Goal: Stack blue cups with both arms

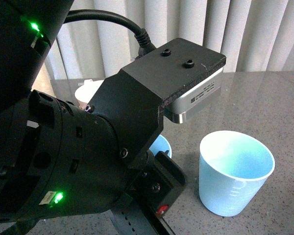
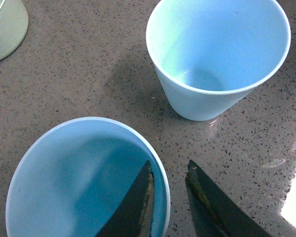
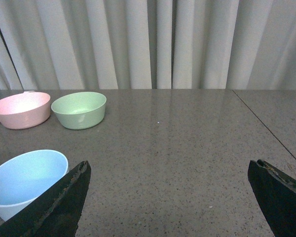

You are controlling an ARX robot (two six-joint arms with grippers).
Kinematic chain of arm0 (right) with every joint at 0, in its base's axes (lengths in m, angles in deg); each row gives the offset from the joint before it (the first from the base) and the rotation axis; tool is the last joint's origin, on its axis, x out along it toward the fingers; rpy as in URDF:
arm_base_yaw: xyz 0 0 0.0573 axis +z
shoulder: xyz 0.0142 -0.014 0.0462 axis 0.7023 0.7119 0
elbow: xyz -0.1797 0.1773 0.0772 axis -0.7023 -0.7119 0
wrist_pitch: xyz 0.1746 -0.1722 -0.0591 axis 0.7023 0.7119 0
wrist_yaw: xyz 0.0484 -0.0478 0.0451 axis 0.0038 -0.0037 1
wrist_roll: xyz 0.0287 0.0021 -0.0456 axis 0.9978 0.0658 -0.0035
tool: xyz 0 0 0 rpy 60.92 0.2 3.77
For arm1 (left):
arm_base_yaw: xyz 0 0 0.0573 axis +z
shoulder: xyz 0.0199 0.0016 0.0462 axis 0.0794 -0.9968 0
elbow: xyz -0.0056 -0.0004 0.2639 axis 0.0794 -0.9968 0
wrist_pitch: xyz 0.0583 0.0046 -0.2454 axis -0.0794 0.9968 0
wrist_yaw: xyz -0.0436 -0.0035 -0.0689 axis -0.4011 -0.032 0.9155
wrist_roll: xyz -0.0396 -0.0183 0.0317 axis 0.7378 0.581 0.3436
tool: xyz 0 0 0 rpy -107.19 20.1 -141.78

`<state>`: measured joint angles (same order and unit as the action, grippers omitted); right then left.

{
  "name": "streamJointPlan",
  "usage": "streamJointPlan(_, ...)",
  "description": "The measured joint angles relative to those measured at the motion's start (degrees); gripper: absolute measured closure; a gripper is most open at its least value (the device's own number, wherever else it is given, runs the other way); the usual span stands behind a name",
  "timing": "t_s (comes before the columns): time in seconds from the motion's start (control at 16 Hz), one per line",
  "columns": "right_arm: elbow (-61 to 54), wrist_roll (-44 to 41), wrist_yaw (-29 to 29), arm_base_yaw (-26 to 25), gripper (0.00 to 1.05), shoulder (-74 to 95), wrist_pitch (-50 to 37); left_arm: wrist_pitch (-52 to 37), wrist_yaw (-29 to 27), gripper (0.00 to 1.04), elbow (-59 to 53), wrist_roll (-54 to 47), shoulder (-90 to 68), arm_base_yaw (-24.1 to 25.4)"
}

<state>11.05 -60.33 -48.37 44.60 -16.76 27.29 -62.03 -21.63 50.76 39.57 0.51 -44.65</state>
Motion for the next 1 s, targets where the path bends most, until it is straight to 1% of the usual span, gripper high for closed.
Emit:
streamJointPlan(0.06, 0.0, 0.0, 0.0, 0.0, 0.07, 0.0, 0.0, 0.7, 0.6, 0.56, 0.2, 0.1, 0.2, 0.1)
streamJointPlan(0.12, 0.0, 0.0, 0.0, 0.0, 0.07, 0.0, 0.0, 1.6, 2.5, 0.25, 1.0, 1.2, 1.9, 0.3)
streamJointPlan(0.19, 0.0, 0.0, 0.0, 0.0, 0.07, 0.0, 0.0, 2.3, 4.4, 0.07, 2.3, 2.6, 3.8, 2.2)
streamJointPlan(0.25, 0.0, 0.0, 0.0, 0.0, 0.07, 0.0, 0.0, 1.2, 5.2, 0.07, 5.2, 3.9, 6.3, 4.9)
streamJointPlan(0.44, 0.0, 0.0, 0.0, 0.0, 0.07, 0.0, 0.0, 0.8, 7.0, 0.07, 5.4, 5.3, 7.2, 8.2)
streamJointPlan(0.56, 0.0, 0.0, 0.0, 0.0, 0.07, 0.0, 0.0, 0.0, 8.5, 0.07, 5.3, 6.8, 7.5, 11.5)
streamJointPlan(0.81, 0.0, 0.0, 0.0, 0.0, 0.07, 0.0, 0.0, -4.4, 11.3, 0.07, 1.9, 10.4, 12.9, 19.3)
streamJointPlan(1.0, 0.0, 0.0, 0.0, 0.0, 0.07, 0.0, 0.0, -9.0, 11.4, 0.07, -3.1, 16.1, 19.4, 26.8)
